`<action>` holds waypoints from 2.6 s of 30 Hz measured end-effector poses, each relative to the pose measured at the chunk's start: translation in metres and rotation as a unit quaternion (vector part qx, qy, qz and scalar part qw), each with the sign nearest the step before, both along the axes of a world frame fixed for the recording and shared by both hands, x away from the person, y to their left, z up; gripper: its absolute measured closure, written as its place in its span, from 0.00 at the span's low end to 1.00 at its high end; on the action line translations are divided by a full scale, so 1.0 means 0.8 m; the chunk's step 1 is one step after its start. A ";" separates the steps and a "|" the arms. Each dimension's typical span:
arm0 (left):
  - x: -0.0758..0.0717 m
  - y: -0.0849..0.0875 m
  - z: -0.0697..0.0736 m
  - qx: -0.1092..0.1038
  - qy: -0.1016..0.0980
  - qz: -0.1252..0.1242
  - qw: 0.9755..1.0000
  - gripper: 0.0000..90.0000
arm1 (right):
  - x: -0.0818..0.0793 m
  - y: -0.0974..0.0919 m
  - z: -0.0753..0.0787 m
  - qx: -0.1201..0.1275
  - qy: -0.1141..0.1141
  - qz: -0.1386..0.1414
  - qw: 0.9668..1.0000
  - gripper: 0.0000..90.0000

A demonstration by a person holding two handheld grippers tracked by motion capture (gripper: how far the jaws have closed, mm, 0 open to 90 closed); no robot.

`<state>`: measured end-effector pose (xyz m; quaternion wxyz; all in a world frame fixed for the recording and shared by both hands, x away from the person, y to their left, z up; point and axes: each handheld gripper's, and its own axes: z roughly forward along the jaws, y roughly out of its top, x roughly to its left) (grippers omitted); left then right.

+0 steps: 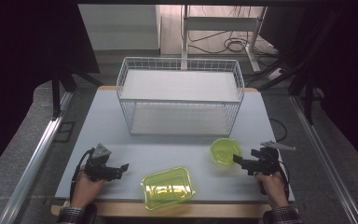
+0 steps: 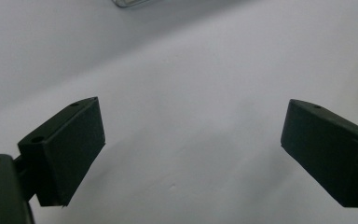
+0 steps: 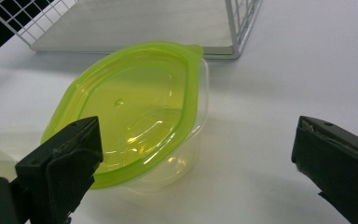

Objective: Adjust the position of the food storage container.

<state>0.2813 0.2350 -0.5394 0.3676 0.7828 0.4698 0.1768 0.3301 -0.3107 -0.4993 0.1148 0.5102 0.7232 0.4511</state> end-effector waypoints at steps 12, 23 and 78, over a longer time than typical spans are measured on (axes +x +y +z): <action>-0.004 -0.006 0.000 0.007 -0.007 -0.020 1.000 0.06 | 0.001 0.005 0.001 -0.026 -0.008 0.000 1.000 0.00; -0.005 -0.006 -0.001 0.012 -0.004 -0.021 1.000 0.06 | -0.002 0.008 0.013 -0.017 -0.007 0.007 1.000 0.01; -0.006 -0.013 -0.003 0.025 -0.011 -0.036 0.999 0.06 | 0.045 0.151 0.046 -0.144 -0.032 0.158 0.976 0.99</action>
